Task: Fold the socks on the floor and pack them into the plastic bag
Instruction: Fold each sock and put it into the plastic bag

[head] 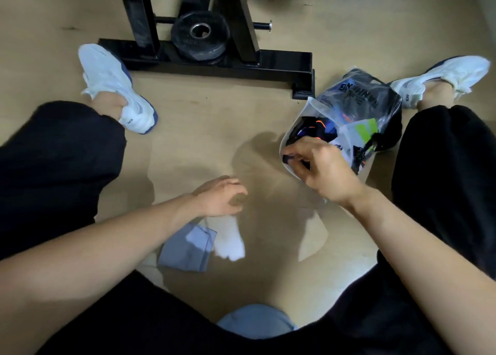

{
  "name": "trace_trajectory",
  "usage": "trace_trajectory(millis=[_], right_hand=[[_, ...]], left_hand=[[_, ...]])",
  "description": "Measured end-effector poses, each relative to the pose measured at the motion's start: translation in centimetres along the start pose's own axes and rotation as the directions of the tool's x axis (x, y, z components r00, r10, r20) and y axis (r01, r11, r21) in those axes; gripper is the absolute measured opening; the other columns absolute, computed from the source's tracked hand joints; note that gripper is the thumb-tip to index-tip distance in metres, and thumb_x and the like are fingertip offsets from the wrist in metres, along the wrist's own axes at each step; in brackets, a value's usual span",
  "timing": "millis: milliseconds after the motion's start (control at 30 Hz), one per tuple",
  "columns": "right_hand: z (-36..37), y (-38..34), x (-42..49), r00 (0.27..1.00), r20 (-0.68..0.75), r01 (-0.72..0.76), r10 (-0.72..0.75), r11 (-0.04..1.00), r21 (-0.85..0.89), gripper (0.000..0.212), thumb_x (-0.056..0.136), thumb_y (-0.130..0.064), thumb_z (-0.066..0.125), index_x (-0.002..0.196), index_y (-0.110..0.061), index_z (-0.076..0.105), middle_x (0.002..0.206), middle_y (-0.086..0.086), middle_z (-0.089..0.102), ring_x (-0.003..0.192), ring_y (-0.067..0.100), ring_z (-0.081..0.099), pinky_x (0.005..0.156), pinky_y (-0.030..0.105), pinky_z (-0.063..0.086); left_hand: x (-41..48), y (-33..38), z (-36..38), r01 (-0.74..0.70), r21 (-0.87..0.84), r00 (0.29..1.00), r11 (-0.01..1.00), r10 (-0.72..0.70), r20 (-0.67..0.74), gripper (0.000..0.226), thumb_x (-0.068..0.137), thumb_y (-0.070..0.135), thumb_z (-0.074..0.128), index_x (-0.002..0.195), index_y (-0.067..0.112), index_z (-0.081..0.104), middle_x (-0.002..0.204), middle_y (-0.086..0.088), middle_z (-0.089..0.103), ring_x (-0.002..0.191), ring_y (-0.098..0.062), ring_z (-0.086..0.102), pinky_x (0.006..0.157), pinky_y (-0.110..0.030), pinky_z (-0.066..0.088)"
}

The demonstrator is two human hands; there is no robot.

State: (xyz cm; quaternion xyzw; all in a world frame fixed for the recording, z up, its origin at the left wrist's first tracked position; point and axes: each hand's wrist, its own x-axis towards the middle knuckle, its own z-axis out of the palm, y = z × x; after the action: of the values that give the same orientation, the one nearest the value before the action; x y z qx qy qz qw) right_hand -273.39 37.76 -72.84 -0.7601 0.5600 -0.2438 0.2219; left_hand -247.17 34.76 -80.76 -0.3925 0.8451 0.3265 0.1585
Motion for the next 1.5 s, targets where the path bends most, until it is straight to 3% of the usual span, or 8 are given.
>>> trace_trajectory(millis=[267,400,633,800,1033,1200,1367,1500], right_hand=[[5.9,-0.7,-2.3,0.852,0.513,-0.116,0.107,0.993,-0.015,0.025,0.087,-0.017,0.064,0.11,-0.027,0.072,0.09,-0.008,0.069,0.076,0.012,0.058,0.074,0.028,0.05],[7.2,-0.6,-2.6,0.789,0.593,-0.181,0.163,0.983,-0.029,0.03,0.087,-0.016,0.061,0.112,-0.028,0.072,0.088,-0.007,0.071,0.079,0.011,0.059,0.075,0.023,0.044],[8.3,0.2,-2.6,0.751,0.593,-0.418,0.289,0.904,0.088,0.013,0.086,-0.009,0.067,0.097,-0.014,0.071,0.074,-0.003,0.066,0.072,0.014,0.065,0.077,0.025,0.049],[8.9,-0.1,-2.8,0.795,0.533,-0.494,0.29,0.819,0.292,0.024,0.076,-0.019,0.085,0.096,-0.018,0.073,0.075,-0.014,0.064,0.068,0.0,0.057,0.071,0.015,0.046],[7.9,-0.7,-2.2,0.901,0.337,-0.423,0.273,0.728,0.54,0.015,0.08,-0.006,0.079,0.087,-0.007,0.066,0.078,-0.001,0.063,0.072,0.008,0.055,0.069,0.026,0.045],[6.4,-1.3,-1.5,0.927,0.329,-0.353,0.183,0.726,0.591,0.014,0.083,-0.002,0.077,0.084,-0.002,0.063,0.078,0.002,0.06,0.073,0.009,0.053,0.071,0.028,0.044],[3.4,-2.6,-0.5,0.966,0.206,-0.255,0.157,0.72,0.646,0.015,0.084,-0.001,0.076,0.085,-0.006,0.063,0.077,-0.002,0.061,0.071,0.007,0.054,0.067,0.023,0.045],[0.6,-3.2,0.3,0.963,0.086,-0.234,0.257,0.63,0.741,0.015,0.086,-0.005,0.074,0.087,-0.002,0.06,0.08,0.008,0.066,0.073,0.016,0.059,0.067,0.028,0.048]], left_hand=[[-2.9,-5.1,4.7,-0.057,0.363,0.932,0.93,-0.081,0.354,0.06,0.062,0.05,0.083,0.111,0.027,0.056,0.117,0.005,0.053,0.106,-0.02,0.054,0.082,-0.028,0.039],[-3.0,-5.7,5.5,-0.111,0.38,0.947,0.918,-0.019,0.322,0.039,0.069,0.033,0.081,0.1,0.024,0.059,0.11,0.002,0.06,0.103,-0.021,0.059,0.084,-0.03,0.041],[-2.0,-5.1,4.8,0.066,-0.267,0.99,0.962,-0.031,0.135,0.033,0.077,0.01,0.084,0.085,0.019,0.053,0.073,0.011,0.052,0.061,0.003,0.049,0.06,-0.021,0.035],[-1.2,-1.0,2.4,0.087,-0.74,0.991,0.667,-0.13,-0.001,0.025,0.083,0.003,0.08,0.096,0.003,0.059,0.071,-0.004,0.057,0.063,-0.005,0.049,0.06,-0.02,0.04],[-2.5,3.6,-1.5,0.082,-0.936,0.95,0.342,-0.31,-0.03,0.018,0.096,0.017,0.067,0.113,0.011,0.062,0.079,0.006,0.069,0.067,-0.007,0.065,0.059,-0.02,0.052],[-4.2,2.1,-4.2,0.127,-0.67,0.93,0.731,-0.322,-0.176,0.029,0.098,0.027,0.063,0.126,0.024,0.062,0.108,0.007,0.066,0.092,-0.01,0.063,0.078,-0.009,0.045],[-5.3,2.5,-6.2,-0.041,-0.746,0.989,0.665,-0.081,-0.126,0.032,0.09,0.033,0.068,0.119,0.02,0.067,0.122,0.002,0.069,0.116,-0.004,0.06,0.104,-0.025,0.043],[-4.7,3.1,-5.9,-0.076,-0.681,0.979,0.728,-0.075,-0.19,0.052,0.072,0.045,0.079,0.098,0.003,0.065,0.098,-0.021,0.069,0.087,-0.013,0.059,0.08,-0.04,0.049]])
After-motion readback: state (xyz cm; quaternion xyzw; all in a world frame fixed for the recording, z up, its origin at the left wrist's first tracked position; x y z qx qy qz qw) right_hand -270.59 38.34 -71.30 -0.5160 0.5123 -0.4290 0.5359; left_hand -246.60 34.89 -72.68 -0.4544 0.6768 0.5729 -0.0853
